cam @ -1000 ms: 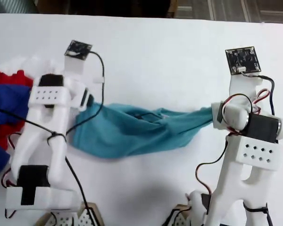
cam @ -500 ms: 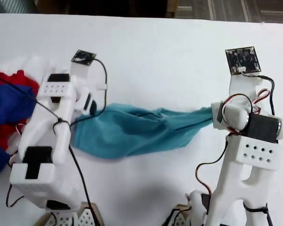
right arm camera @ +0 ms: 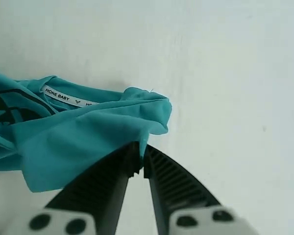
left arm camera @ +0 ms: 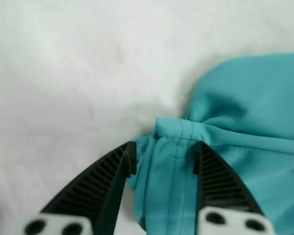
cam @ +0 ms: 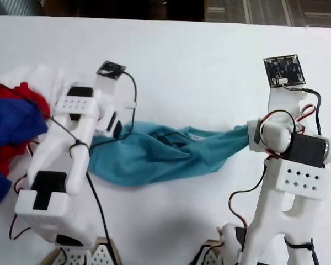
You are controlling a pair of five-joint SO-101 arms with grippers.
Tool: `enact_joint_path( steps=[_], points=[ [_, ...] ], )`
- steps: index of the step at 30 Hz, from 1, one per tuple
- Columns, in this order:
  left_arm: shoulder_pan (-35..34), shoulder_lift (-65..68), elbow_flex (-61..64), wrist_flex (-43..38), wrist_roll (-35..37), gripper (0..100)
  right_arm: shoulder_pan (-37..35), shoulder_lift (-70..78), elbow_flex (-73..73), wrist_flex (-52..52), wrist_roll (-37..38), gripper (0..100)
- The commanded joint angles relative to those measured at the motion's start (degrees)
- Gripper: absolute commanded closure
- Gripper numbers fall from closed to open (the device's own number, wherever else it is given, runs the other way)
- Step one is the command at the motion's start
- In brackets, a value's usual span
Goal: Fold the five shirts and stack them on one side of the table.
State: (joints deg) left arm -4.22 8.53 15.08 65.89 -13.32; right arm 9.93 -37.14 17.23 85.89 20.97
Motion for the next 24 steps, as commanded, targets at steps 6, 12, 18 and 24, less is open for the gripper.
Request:
enact_joint_path(
  steps=[6,12,18,24],
  points=[
    [1.3,-0.3,-1.5,0.4,0.1,79,-0.3,-1.9,-0.2,-1.0,0.1,97.9],
    [2.8,5.4,-2.2,0.2,0.2,79,0.0,-1.9,-0.2,-0.8,0.1,97.9],
    [2.8,6.4,-3.0,0.4,0.2,96,0.0,-1.9,-0.2,-0.7,0.1,97.9],
    [2.8,6.4,-9.9,7.4,0.2,94,-0.2,-1.9,-0.2,-0.7,0.1,97.9]
  ],
)
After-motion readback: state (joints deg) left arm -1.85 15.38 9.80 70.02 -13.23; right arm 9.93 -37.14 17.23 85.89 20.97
